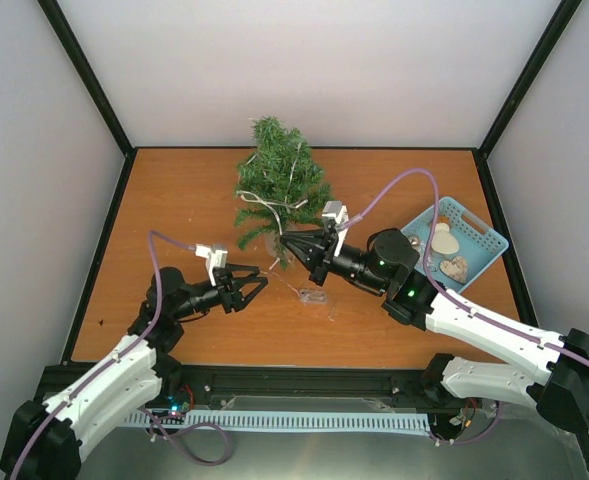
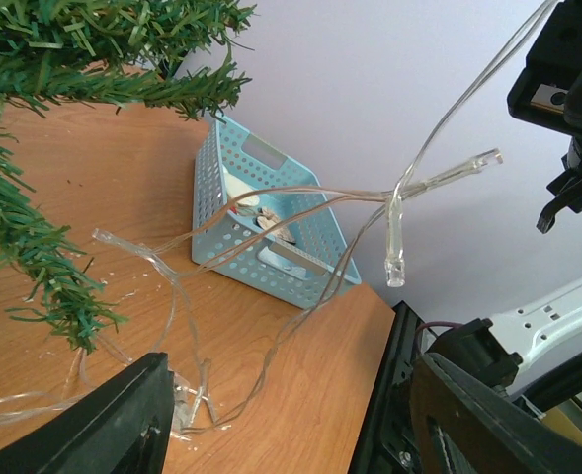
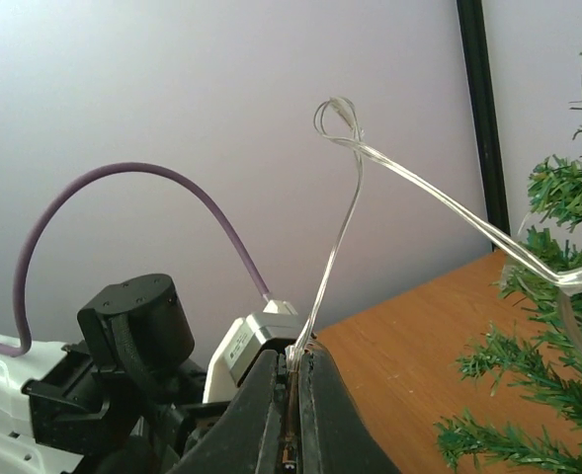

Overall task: Decorate the small christmas tree
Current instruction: Wrap the decoration item around the Christmas tree.

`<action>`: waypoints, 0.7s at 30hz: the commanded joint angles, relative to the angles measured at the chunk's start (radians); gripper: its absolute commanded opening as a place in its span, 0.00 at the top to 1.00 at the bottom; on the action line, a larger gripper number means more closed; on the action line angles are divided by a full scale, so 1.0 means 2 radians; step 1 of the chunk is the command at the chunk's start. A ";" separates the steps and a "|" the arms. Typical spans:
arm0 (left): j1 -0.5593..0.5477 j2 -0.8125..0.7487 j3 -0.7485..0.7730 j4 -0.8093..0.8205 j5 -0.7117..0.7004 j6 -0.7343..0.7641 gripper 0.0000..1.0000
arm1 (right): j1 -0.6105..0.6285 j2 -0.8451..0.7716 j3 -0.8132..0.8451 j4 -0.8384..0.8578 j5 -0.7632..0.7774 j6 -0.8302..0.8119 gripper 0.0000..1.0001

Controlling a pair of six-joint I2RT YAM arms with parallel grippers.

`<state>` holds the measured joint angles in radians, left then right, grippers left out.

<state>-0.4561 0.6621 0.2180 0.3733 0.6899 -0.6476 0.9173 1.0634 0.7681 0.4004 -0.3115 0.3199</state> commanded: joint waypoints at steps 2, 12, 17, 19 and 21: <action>-0.013 0.035 0.003 0.093 0.003 -0.019 0.34 | 0.006 0.002 0.011 0.027 0.022 0.011 0.97; -0.018 0.083 0.028 0.124 -0.005 -0.004 0.38 | 0.006 0.004 0.011 0.039 0.028 0.023 0.97; -0.024 0.112 0.037 0.145 -0.006 0.001 0.38 | 0.007 0.006 0.011 0.047 0.025 0.032 0.97; -0.031 0.125 0.044 0.149 -0.008 0.007 0.38 | 0.007 0.007 0.011 0.049 0.025 0.035 0.97; -0.042 0.140 0.053 0.149 -0.015 0.015 0.38 | 0.008 0.008 0.011 0.050 0.027 0.035 0.97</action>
<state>-0.5064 0.9028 0.2588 0.5968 0.6785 -0.6670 0.9192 1.0737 0.7681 0.4500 -0.2687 0.3721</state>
